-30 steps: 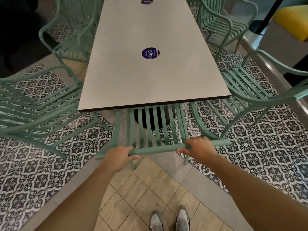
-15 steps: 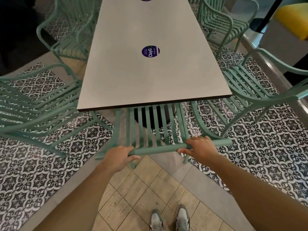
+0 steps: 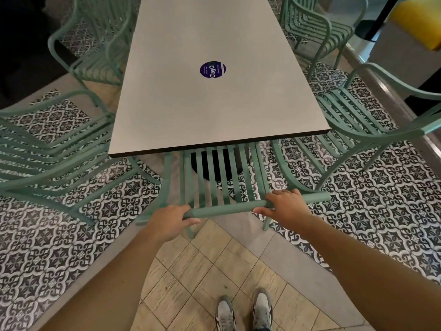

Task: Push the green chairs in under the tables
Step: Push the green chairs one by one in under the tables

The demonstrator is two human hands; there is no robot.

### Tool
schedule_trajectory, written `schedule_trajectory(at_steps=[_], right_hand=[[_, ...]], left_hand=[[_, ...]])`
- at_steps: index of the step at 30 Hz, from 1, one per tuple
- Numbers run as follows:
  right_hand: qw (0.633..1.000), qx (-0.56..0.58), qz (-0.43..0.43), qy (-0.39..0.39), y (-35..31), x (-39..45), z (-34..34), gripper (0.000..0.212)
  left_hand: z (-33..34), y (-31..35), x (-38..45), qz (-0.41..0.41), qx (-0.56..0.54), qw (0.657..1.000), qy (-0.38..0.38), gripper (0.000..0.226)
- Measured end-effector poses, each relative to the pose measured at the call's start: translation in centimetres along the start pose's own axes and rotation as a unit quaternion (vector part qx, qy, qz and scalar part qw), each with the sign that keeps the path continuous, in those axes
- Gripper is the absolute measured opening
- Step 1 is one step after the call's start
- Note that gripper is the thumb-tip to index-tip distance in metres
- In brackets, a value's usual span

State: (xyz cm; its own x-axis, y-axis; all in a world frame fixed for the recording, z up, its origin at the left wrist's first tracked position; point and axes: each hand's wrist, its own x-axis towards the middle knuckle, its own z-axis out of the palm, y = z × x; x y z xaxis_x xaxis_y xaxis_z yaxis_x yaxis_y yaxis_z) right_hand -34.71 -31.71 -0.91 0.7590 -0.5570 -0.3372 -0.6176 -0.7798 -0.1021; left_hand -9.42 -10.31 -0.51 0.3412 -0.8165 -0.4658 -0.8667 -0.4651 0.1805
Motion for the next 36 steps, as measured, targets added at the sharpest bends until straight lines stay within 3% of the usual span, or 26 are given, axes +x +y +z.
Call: schedule_trajectory(at_steps=[5, 13, 20, 30, 36], right_hand=[[0.996, 0.074, 0.034, 0.025, -0.2, -2.1, 0.1, 0.066], [0.955, 0.203, 0.162, 0.143, 6.5, -9.6, -2.1, 0.06], [0.941, 0.17, 0.222, 0.189, 20.0, -16.9, -5.3, 0.053], [0.924, 0.141, 0.282, 0.218, 41.4, -26.1, -8.0, 0.058], [0.915, 0.135, 0.296, 0.237, 50.8, -25.5, -9.9, 0.057]], left_hand=[[-1.2, 2.5, -0.7, 0.001, -0.019, 0.999, 0.028, 0.056], [-7.2, 15.1, 1.9, 0.135, 0.049, 0.984, 0.108, 0.048], [-10.4, 31.7, 3.9, 0.207, 0.122, 0.964, 0.113, 0.055], [-11.8, 57.3, 10.6, 0.288, 0.12, 0.935, 0.168, 0.055], [-12.0, 66.7, 17.1, 0.28, 0.111, 0.941, 0.157, 0.048]])
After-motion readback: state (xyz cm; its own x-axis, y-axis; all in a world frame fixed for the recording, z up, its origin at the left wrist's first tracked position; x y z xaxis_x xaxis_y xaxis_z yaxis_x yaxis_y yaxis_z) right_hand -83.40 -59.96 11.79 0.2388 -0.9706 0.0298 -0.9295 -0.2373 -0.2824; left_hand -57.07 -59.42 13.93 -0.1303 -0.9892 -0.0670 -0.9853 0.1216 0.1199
